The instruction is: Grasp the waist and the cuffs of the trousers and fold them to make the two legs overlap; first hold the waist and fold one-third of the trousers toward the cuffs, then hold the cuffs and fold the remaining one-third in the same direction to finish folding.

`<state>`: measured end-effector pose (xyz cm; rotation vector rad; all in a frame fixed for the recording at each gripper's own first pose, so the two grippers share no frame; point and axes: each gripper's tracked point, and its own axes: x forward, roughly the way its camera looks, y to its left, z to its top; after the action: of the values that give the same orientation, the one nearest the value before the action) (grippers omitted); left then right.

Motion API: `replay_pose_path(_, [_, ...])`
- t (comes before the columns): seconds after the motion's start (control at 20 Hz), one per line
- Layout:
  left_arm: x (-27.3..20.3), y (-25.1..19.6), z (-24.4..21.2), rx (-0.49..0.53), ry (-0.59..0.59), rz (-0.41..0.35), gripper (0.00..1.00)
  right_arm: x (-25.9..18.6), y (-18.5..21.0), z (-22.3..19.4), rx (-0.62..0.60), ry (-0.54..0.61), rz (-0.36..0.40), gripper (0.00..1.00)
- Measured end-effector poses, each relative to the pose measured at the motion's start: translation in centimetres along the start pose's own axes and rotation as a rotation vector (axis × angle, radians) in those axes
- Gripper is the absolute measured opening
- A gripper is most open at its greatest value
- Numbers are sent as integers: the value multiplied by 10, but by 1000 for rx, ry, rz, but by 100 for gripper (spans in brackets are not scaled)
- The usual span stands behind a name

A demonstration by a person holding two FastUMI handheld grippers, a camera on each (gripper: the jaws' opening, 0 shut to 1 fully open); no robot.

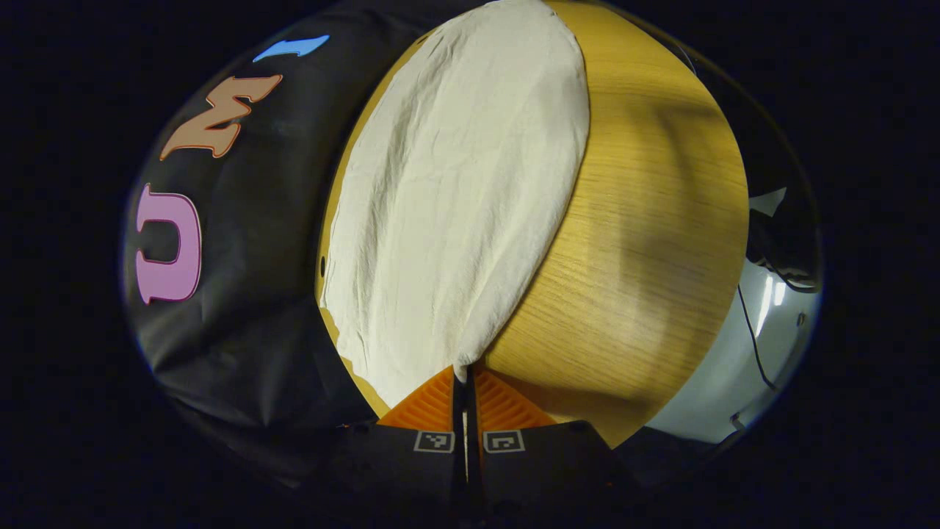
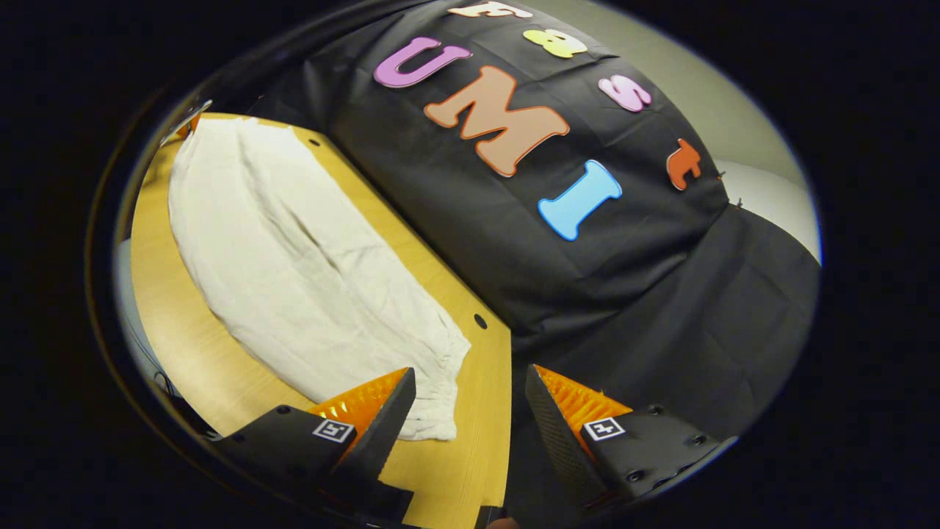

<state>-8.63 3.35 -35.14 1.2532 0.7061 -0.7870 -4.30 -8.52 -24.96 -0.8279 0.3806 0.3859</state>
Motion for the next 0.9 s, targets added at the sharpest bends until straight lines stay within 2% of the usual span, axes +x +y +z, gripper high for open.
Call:
replay_pose_path(0.25, [0, 0, -1, 3, 5, 1, 0, -2, 31, -27, -98, 34, 82, 98])
replay_pose_path(0.5, [0, 0, -1, 2, 14, 1, 0, 9, 69, -47, -224, 53, 209, 98])
replay_pose_path(0.55, [0, 0, -1, -1, 16, 2, 0, 11, 74, -52, -240, 63, 231, 100])
replay_pose_path(0.7, [-1, 1, -1, -3, 21, 8, 0, 15, 81, -64, -289, 86, 263, 98])
replay_pose_path(0.85, [0, 1, -1, 1, 27, 16, 0, 19, 83, -74, -342, 103, 289, 100])
replay_pose_path(0.9, [0, 1, -1, -1, 29, 16, 0, 21, 85, -77, -358, 111, 302, 98])
